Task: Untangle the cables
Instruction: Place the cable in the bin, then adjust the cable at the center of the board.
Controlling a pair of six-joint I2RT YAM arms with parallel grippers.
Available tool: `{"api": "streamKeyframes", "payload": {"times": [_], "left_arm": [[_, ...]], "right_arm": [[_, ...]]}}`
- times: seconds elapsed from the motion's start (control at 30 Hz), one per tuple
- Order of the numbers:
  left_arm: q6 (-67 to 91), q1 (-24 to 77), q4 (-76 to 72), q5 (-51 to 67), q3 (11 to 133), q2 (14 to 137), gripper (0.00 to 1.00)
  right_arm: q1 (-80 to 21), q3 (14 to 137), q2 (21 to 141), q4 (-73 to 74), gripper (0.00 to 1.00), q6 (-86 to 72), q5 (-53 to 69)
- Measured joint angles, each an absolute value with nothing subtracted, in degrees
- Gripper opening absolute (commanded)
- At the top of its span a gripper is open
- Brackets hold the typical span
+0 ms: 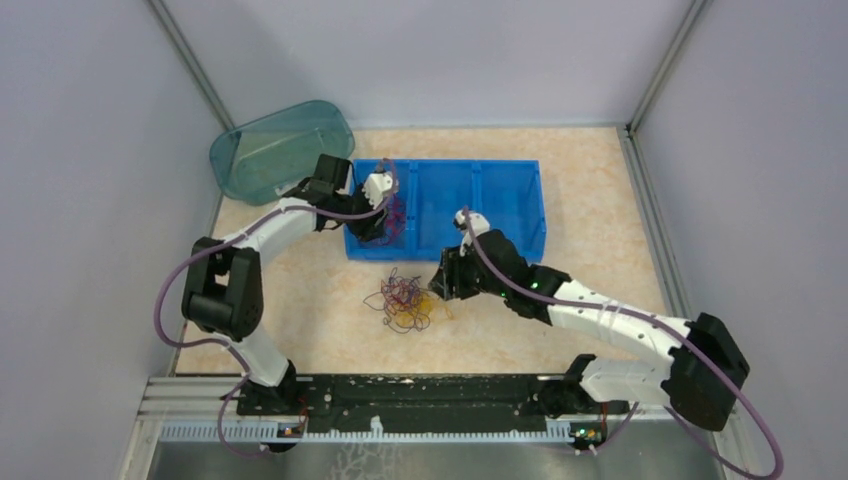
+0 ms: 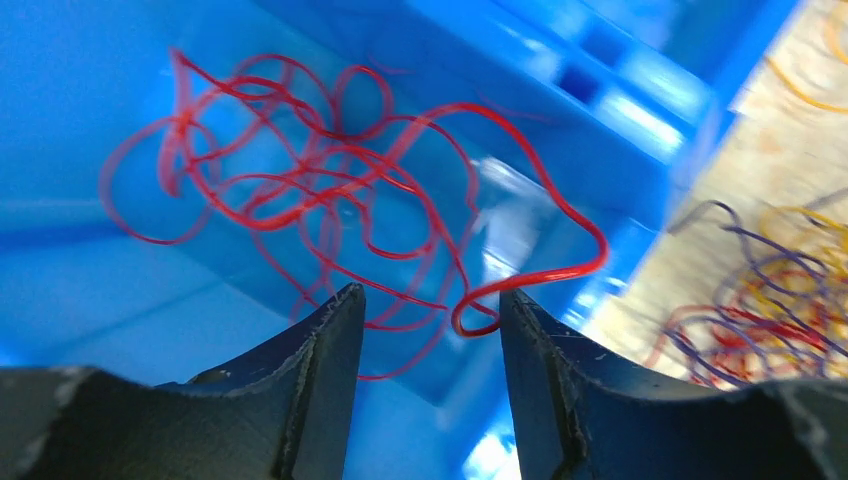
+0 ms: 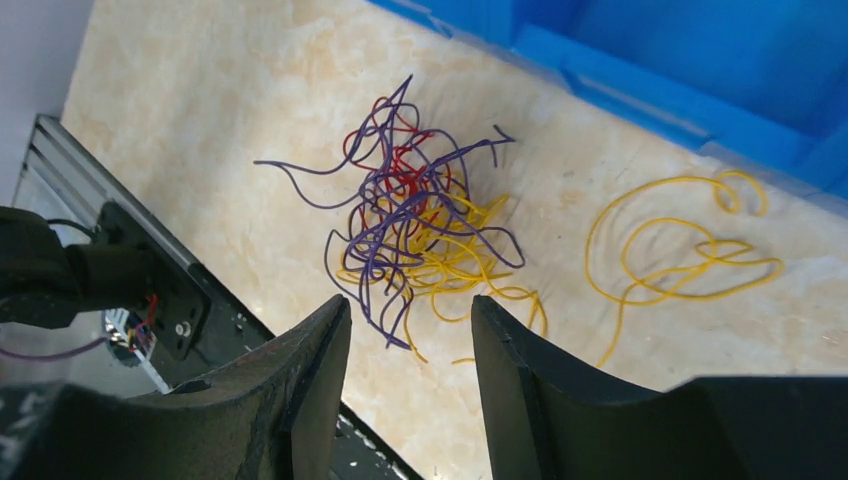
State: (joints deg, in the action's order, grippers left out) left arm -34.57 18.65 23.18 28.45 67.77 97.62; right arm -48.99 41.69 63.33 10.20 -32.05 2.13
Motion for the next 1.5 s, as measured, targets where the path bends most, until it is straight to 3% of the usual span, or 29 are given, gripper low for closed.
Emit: {"api": "streamKeyframes", "payload": {"times": [0.17, 0.27, 0.53, 0.67, 0.87, 0.9, 1.03, 1.13, 1.3, 1.5], "left_arm": [[-32.18, 18.65, 14.37, 22.06, 67.53, 98.83, 0.62], [-29.74, 18.65, 12.14, 20.05, 67.94, 99.07, 0.7], [-26.2, 18.59, 21.65, 26.59, 72.31, 93.23, 1.0], [-26.87, 18.59, 26.04, 29.8, 72.31, 86.04, 1.0], [-31.03, 18.61, 34.13, 35.42, 72.49, 76.69, 1.0], [-32.1, 18.61, 35.57, 36.29, 72.25, 75.9, 1.0], [-36.07, 18.59, 39.81, 38.22, 68.42, 74.43, 1.0], [-38.54, 18.59, 42.15, 38.35, 63.35, 74.43, 1.0], [-40.38, 17.21, 43.27, 38.46, 57.8, 74.39, 1.0], [-40.53, 11.38, 40.29, 39.64, 55.94, 74.06, 1.0]], "right_arm": [[-53.82, 41.25, 70.3, 4.78, 0.48, -31.97, -0.21], [-55.35, 41.04, 74.56, 1.28, 0.43, -32.01, -1.08], [-57.3, 36.12, 78.37, -4.05, 0.13, -33.61, -2.52], [-58.33, 29.8, 75.24, -5.3, 0.03, -35.66, -4.03], [-58.89, 18.94, 60.2, -2.66, 0.02, -40.34, -7.53], [-58.89, 18.22, 57.8, -1.48, 0.05, -40.95, -8.21], [-59.05, 18.02, 50.13, 4.36, 0.36, -42.57, -10.76], [-59.11, 20.73, 47.27, 8.23, 0.5, -41.63, -12.71], [-59.11, 31.94, 55.83, 6.83, 0.6, -38.35, -13.82], [-59.16, 42.57, 74.11, 2.44, 0.62, -33.93, -11.64]]}}
